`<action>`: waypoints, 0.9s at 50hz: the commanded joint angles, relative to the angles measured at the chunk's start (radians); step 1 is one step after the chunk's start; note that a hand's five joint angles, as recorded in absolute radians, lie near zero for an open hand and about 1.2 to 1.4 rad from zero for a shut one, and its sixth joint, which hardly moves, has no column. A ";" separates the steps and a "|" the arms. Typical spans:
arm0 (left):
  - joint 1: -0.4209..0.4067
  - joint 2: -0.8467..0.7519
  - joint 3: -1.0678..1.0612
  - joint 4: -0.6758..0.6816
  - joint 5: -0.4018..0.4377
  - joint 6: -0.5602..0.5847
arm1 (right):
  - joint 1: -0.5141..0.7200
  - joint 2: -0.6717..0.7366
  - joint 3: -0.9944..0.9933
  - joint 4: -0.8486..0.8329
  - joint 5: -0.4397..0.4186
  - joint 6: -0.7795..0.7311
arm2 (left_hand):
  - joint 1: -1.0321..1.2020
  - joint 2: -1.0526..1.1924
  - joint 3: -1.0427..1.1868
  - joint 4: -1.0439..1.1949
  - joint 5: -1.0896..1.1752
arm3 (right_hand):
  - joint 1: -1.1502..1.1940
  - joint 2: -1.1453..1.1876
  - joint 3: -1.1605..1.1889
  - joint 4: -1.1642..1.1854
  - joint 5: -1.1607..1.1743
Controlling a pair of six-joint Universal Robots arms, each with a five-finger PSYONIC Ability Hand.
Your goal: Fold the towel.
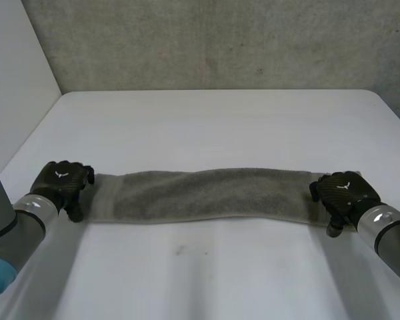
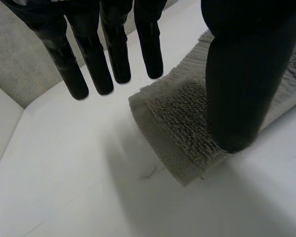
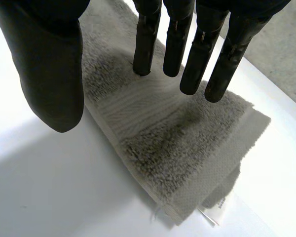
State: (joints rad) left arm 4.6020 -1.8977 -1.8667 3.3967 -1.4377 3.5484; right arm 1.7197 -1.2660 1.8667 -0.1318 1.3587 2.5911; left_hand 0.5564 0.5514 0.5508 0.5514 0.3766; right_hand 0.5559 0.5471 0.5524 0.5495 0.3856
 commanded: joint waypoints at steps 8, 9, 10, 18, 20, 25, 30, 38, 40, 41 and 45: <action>0.005 -0.076 0.003 0.039 0.031 -0.008 | -0.055 0.074 0.000 -0.057 0.000 -0.002 | 0.130 0.135 0.136 0.135 0.136 | 0.013 0.022 0.017 0.020 0.009; 0.005 -0.087 0.003 0.056 0.031 -0.008 | -0.057 0.079 -0.003 -0.058 0.000 -0.002 | 0.080 0.085 0.086 0.085 0.086 | 0.013 0.022 0.017 0.020 0.009; 0.006 -0.092 0.004 0.068 0.031 -0.008 | -0.057 0.079 -0.003 -0.058 0.000 -0.002 | 0.080 0.085 0.085 0.085 0.085 | 0.013 0.022 0.017 0.020 0.009; 0.006 -0.103 0.014 0.098 0.031 -0.008 | -0.058 0.114 -0.009 -0.112 0.000 -0.002 | 0.083 0.088 0.088 0.088 0.088 | 0.089 0.098 0.093 0.096 0.085; 0.006 -0.119 0.023 0.098 0.031 -0.008 | -0.058 0.122 -0.011 -0.124 -0.001 -0.002 | 0.083 0.088 0.088 0.088 0.088 | 0.101 0.110 0.105 0.108 0.097; 0.005 -0.136 0.034 0.099 0.031 -0.009 | -0.058 0.140 -0.023 -0.147 -0.001 -0.002 | 0.080 0.085 0.085 0.085 0.085 | 0.204 0.213 0.207 0.210 0.200; 0.005 -0.144 0.043 0.099 0.030 -0.011 | -0.058 0.155 -0.044 -0.150 -0.003 0.000 | 0.080 0.085 0.085 0.085 0.085 | 0.407 0.416 0.410 0.413 0.403; 0.005 -0.149 0.044 0.105 0.028 -0.013 | -0.058 0.175 -0.072 -0.152 -0.012 0.003 | 0.071 0.076 0.077 0.076 0.076 | 0.797 0.806 0.801 0.804 0.793; 0.005 -0.149 0.044 0.105 0.028 -0.013 | -0.063 0.174 -0.078 -0.152 -0.029 0.004 | 0.071 0.076 0.077 0.076 0.076 | 0.840 0.849 0.844 0.847 0.836; 0.005 -0.147 0.043 0.105 0.028 -0.013 | -0.063 0.174 -0.078 -0.152 -0.029 0.004 | 0.071 0.076 0.077 0.076 0.076 | 0.840 0.849 0.844 0.847 0.836; 0.003 -0.146 0.038 0.105 0.028 -0.016 | -0.072 0.154 -0.075 -0.150 -0.036 0.015 | 0.071 0.076 0.077 0.076 0.076 | 0.840 0.849 0.844 0.847 0.836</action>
State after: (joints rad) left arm 4.6059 -2.0462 -1.8227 3.5018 -1.4095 3.5350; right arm 1.6567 -1.0944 1.7906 -0.2842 1.3347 2.5955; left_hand 0.5632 0.5572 0.5578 0.5578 0.3778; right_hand 1.3186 1.3062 1.3320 1.3395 1.1555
